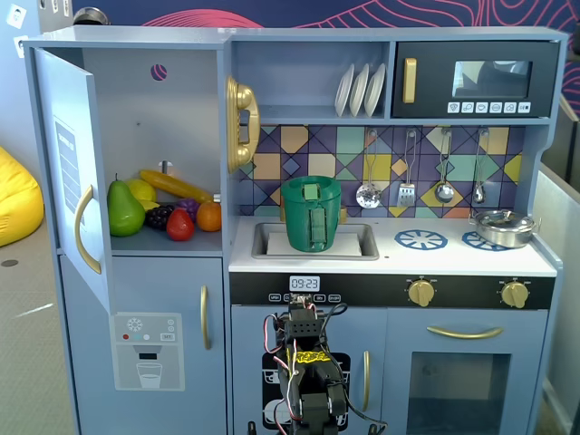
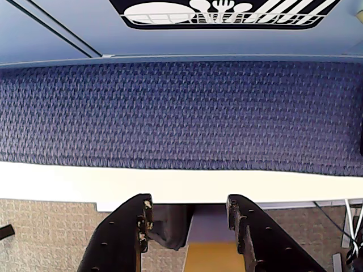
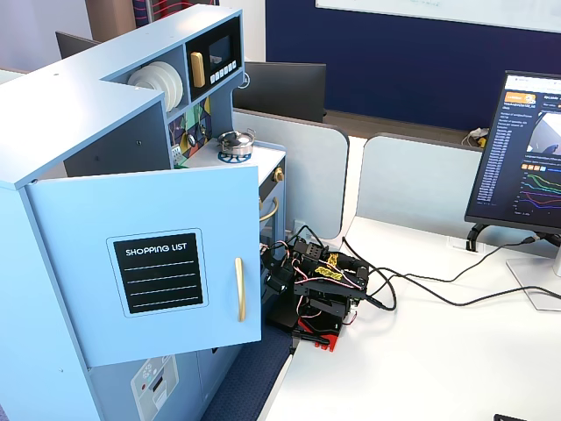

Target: Close the left cabinet door

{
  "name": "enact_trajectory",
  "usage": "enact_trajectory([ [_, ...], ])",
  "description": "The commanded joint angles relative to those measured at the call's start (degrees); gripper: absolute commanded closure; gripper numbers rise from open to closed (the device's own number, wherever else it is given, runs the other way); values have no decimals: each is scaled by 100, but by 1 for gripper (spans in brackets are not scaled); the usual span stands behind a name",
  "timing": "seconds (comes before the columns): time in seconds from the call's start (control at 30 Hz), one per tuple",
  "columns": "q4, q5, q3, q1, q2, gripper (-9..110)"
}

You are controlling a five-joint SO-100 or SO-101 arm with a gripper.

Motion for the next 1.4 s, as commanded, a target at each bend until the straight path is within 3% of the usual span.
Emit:
enact_trajectory([
  [0.0,993,132,44,79,-167,94],
  [0.93,993,141,53,-167,-167,93],
  [1.07,905,457,44,-993,-176,95],
  [1.37,-1661,1521,-536,-3155,-123,101],
])
